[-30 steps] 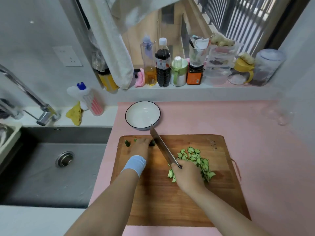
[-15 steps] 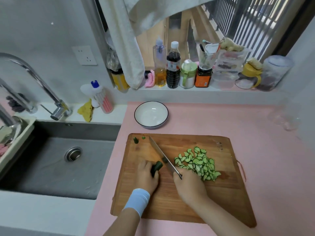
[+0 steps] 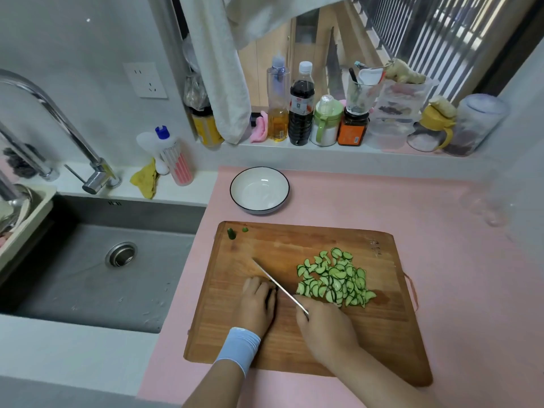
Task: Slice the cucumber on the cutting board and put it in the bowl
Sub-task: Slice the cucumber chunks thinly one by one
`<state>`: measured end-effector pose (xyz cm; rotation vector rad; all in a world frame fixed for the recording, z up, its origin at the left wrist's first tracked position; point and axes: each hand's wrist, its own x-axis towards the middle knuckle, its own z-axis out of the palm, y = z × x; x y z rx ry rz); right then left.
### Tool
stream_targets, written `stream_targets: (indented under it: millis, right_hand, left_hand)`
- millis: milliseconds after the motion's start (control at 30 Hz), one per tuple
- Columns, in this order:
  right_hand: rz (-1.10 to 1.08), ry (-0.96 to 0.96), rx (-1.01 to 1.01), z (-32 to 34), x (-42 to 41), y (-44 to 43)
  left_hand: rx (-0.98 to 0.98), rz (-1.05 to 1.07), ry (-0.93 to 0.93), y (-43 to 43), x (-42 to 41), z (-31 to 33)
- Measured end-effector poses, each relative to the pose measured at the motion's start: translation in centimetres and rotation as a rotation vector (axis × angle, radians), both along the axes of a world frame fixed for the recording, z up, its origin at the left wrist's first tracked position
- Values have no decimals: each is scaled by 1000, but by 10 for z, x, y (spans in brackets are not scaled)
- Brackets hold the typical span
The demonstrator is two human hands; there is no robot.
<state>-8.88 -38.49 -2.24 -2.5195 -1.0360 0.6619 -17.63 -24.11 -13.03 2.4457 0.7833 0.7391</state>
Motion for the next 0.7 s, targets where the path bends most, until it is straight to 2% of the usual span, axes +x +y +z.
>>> stream_targets:
  millis: [267, 700]
  right_hand:
    - [84, -87, -43, 5, -12, -4]
    - [54, 6, -30, 1, -6, 0]
  left_hand:
    - [-28, -39, -61, 2, -6, -1]
    - [-27, -16, -71, 3, -4, -1]
